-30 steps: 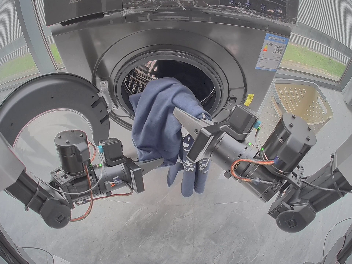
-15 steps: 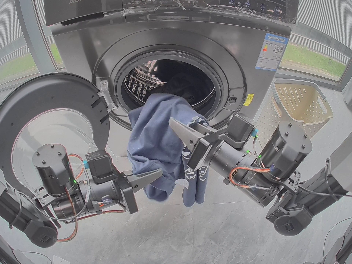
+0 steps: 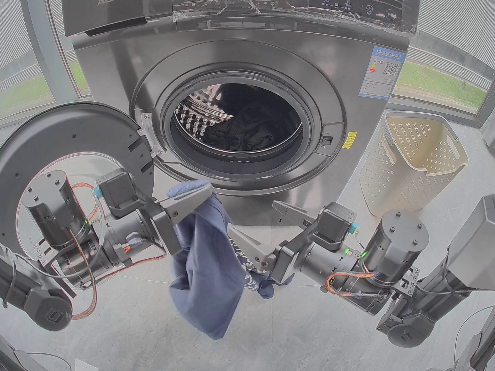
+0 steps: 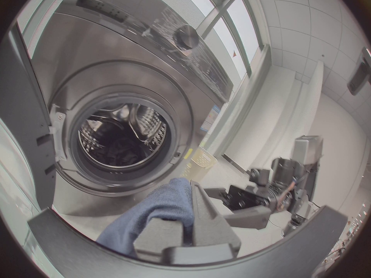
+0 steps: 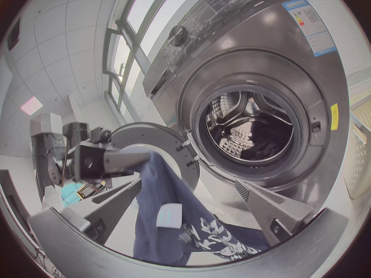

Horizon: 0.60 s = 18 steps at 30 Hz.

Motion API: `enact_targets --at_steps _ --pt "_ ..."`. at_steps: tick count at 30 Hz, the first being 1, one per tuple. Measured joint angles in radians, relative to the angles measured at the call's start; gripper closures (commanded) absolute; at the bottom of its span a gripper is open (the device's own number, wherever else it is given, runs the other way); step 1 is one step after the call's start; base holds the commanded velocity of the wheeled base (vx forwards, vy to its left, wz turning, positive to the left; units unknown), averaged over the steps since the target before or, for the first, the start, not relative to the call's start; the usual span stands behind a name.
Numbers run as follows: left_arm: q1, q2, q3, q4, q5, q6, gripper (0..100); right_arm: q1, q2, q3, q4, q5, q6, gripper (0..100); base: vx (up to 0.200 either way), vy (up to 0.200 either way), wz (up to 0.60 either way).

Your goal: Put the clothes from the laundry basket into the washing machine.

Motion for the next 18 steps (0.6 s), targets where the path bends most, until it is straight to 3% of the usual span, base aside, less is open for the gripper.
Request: enact_targets --at_steps 6,18 --pt "0.027 0.008 -0.048 -0.014 0.026 -0.030 100 0.003 -0.003 0.074 -0.001 0.001 -0.005 0 0.000 0.000 0.00" --pt "0.030 0.005 -0.070 -0.116 0.046 -0.031 100 -0.015 0.027 0.117 -0.001 0.001 -0.006 0 0.000 0.000 0.00"
